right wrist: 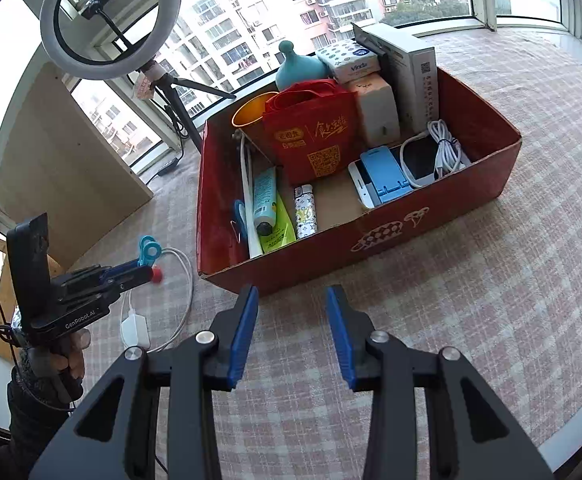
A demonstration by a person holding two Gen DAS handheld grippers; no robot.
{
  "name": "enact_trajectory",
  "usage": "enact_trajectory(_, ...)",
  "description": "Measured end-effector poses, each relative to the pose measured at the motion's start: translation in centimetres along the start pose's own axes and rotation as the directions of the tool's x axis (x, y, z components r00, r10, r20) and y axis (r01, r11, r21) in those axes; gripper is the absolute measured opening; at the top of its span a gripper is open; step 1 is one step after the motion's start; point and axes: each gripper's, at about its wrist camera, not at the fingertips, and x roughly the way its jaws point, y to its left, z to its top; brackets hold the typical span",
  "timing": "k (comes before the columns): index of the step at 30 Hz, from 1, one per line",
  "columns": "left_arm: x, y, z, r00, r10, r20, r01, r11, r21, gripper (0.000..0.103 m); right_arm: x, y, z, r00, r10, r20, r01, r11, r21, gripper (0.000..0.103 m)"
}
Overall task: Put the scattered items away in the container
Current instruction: 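Carry the blue peg with the left tool into the red box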
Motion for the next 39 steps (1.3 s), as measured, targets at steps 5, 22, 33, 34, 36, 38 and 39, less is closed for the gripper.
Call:
enact_trajectory(5,1.8,-3.8,2.9,1.0,0.02,-0.018,-0.021,0.999,-0.027,0.017,-1.0,-2.2,1.1,0.999,0.049,-0.001,-0.049,0.998,-0.027,0.036)
enact_trajectory(22,11.4,-11.3,10.0,0.977,0.09,-0.194,-0.114,0.987,-0.116,0.017,-5.4,-15.1,5.7,0.992,0.126,-0.011,-0.127,0.987,-0.096,0.035)
enact_trajectory(33,16.1,-11.2,11.7,0.936,0.168,-0.308,-0.219,0.966,-0.139,0.017,-4.7,-20.7,7.2,0.987,0.163,-0.003,-0.163,0.987,-0.007,0.036)
enact_trajectory(34,16.2,-11.2,11.7,0.934,0.175,-0.312,-0.227,0.964,-0.138,0.017,-4.6,-20.9,7.3,0.987,0.164,-0.003,-0.164,0.987,-0.007,0.036)
enact_trajectory(36,16.4,-11.0,11.6,0.929,0.188,-0.32,-0.244,0.959,-0.144,0.018,-4.5,-20.9,7.5,0.986,0.165,-0.006,-0.165,0.986,-0.013,0.036)
enact_trajectory(38,16.5,-10.7,11.4,0.925,0.193,-0.327,-0.254,0.955,-0.155,0.017,-4.6,-20.6,7.9,0.986,0.169,-0.006,-0.169,0.985,-0.028,0.036)
enact_trajectory(39,16.5,-10.6,11.3,0.924,0.193,-0.33,-0.256,0.954,-0.159,0.017,-4.6,-20.4,8.1,0.985,0.17,-0.005,-0.17,0.985,-0.038,0.036)
